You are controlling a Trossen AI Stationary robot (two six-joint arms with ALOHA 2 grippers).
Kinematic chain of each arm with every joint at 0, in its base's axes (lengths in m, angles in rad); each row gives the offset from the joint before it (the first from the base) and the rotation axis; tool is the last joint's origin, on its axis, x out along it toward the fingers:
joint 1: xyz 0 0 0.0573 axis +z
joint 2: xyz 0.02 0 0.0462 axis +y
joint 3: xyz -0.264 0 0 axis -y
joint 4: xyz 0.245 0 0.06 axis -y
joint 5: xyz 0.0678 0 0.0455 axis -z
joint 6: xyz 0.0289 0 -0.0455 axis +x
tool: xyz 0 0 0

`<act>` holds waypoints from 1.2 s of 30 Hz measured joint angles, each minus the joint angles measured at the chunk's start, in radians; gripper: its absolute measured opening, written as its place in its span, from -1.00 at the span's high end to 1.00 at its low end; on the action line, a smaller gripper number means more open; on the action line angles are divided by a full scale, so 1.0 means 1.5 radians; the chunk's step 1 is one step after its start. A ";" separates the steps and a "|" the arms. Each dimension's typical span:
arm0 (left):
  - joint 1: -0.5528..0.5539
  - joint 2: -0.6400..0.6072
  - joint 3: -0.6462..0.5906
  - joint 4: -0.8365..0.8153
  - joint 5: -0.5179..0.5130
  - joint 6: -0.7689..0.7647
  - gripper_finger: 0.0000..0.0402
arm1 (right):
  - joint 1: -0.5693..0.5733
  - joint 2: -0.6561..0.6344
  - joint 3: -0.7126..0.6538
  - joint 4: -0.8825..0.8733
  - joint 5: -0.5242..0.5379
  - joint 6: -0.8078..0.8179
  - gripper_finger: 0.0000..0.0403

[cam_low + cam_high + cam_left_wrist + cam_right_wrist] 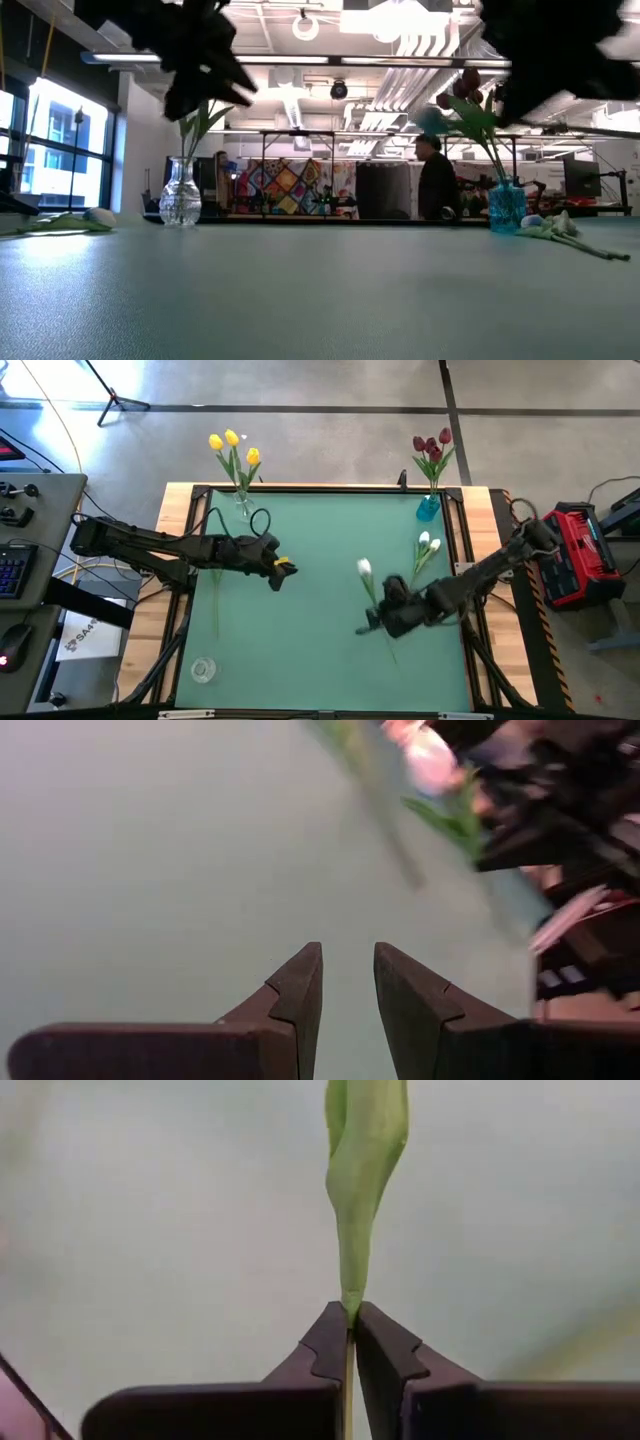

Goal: Sort flowers into vase by color
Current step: Put the bottom right white tulip into the bottom transparent vase

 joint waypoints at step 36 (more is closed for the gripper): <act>-0.011 0.196 0.032 0.584 -0.029 0.207 0.16 | -0.352 -0.058 0.041 0.572 -0.302 -0.815 1.00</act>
